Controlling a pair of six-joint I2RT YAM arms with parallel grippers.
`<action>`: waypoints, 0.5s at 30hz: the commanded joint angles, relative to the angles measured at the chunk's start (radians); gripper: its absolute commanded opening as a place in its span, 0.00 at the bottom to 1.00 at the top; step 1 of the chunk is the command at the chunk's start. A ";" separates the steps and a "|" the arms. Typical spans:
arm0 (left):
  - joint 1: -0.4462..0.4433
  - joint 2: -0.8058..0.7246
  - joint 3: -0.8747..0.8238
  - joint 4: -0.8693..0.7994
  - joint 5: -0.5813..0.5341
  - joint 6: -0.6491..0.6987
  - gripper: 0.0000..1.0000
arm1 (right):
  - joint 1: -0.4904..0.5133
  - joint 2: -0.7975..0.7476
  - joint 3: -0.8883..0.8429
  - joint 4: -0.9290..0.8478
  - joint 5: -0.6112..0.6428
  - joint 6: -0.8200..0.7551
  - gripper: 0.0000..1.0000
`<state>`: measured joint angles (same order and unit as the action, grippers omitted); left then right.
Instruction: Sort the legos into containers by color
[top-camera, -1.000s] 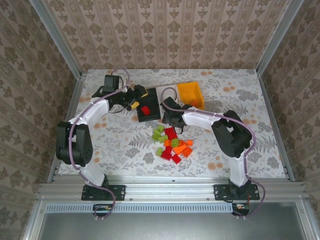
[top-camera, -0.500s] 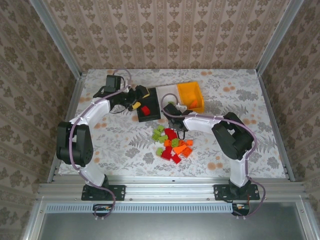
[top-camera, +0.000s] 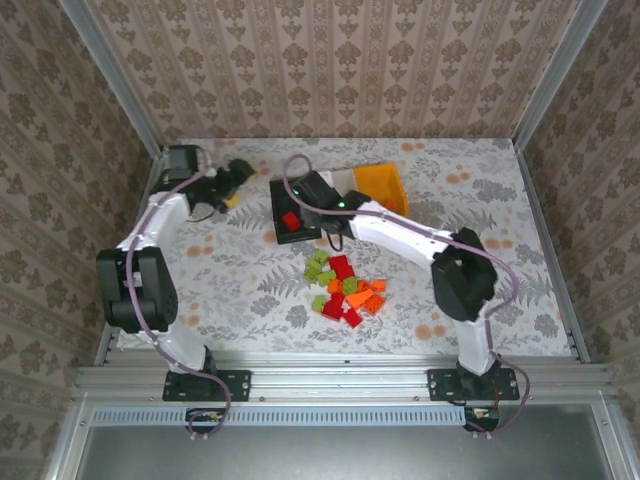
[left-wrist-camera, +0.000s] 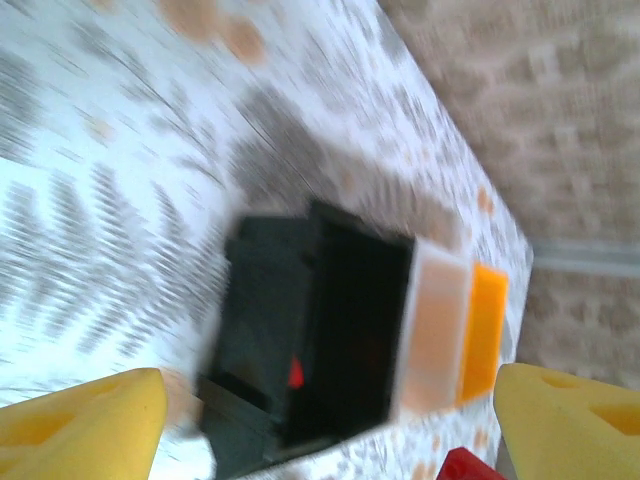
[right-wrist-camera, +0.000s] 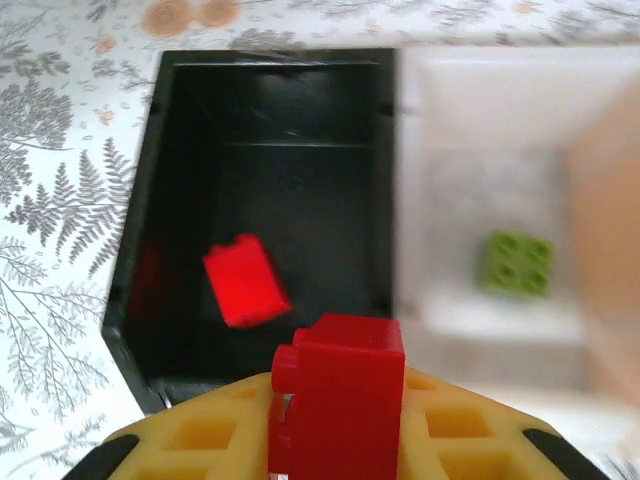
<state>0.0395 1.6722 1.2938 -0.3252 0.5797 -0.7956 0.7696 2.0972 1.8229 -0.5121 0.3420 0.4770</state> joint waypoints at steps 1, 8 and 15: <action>0.006 -0.019 -0.001 -0.018 0.010 -0.001 0.87 | 0.000 0.155 0.165 -0.169 -0.043 -0.103 0.27; 0.006 -0.005 -0.010 0.036 0.055 -0.036 0.87 | -0.011 0.300 0.382 -0.226 -0.061 -0.154 0.35; -0.023 -0.021 0.001 0.070 0.117 -0.026 0.88 | -0.001 0.188 0.343 -0.173 -0.088 -0.165 0.52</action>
<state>0.0353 1.6726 1.2861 -0.2821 0.6510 -0.8188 0.7666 2.3871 2.1601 -0.6861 0.2726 0.3344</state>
